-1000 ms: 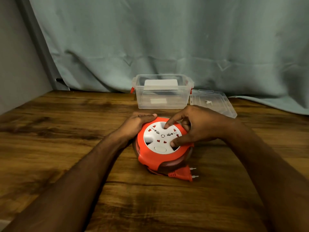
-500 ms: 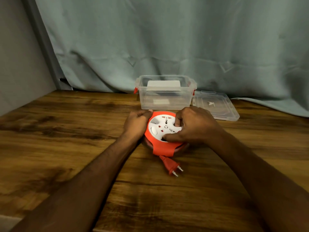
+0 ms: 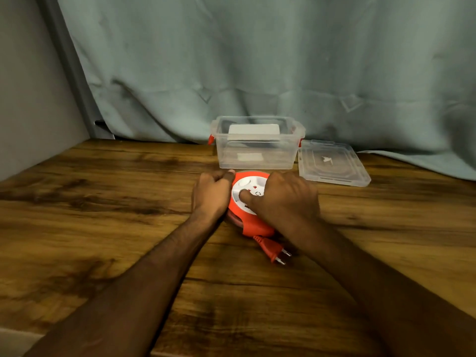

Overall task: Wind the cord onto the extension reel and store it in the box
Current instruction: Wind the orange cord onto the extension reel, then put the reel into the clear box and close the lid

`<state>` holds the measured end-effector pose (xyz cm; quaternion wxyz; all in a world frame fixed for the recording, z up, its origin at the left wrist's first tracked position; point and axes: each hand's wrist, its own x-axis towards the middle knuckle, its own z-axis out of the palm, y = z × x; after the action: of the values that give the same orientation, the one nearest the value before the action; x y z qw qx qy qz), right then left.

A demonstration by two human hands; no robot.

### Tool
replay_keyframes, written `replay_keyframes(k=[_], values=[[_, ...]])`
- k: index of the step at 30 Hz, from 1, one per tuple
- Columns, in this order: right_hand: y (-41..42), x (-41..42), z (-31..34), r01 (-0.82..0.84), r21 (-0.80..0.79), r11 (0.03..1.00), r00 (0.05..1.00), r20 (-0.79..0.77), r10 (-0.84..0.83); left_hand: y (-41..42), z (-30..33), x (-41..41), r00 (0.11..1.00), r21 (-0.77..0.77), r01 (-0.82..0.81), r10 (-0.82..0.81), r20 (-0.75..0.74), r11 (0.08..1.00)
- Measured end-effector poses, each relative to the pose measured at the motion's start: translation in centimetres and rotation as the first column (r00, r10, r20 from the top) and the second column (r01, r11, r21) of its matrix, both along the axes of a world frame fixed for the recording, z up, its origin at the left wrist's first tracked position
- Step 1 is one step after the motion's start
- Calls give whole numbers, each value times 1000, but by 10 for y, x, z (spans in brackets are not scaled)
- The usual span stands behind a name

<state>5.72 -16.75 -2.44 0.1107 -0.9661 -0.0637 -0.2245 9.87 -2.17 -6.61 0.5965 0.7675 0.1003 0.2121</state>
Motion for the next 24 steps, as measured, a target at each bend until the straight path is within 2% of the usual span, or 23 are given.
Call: replay_keyframes(k=[2,6,8,10,12,15,20,24], values=[[-4,3,3,-3,49,999,1000,-24,5,3,2,-1,999,70,35,-33,-26,997],[-22,19,2,-75,155,985,995,80,63,8,8,-6,994,433,30,18,-106,901],[-29,27,-7,-125,234,964,991,-6,130,11,9,-7,993,505,58,1,-114,861],[-33,31,-14,-131,361,923,976,-114,184,12,10,-11,991,517,93,-30,-128,851],[-35,31,-16,-96,473,876,969,-158,191,12,12,-17,987,473,127,-64,-148,872],[-38,22,-16,-42,519,854,972,-178,156,8,16,-32,973,436,184,-102,-205,881],[-45,-8,-14,15,475,880,959,-257,123,6,7,-64,955,378,249,-160,-252,892],[-46,-38,-9,-35,316,948,966,-231,113,8,7,-89,960,491,240,-131,-246,837]])
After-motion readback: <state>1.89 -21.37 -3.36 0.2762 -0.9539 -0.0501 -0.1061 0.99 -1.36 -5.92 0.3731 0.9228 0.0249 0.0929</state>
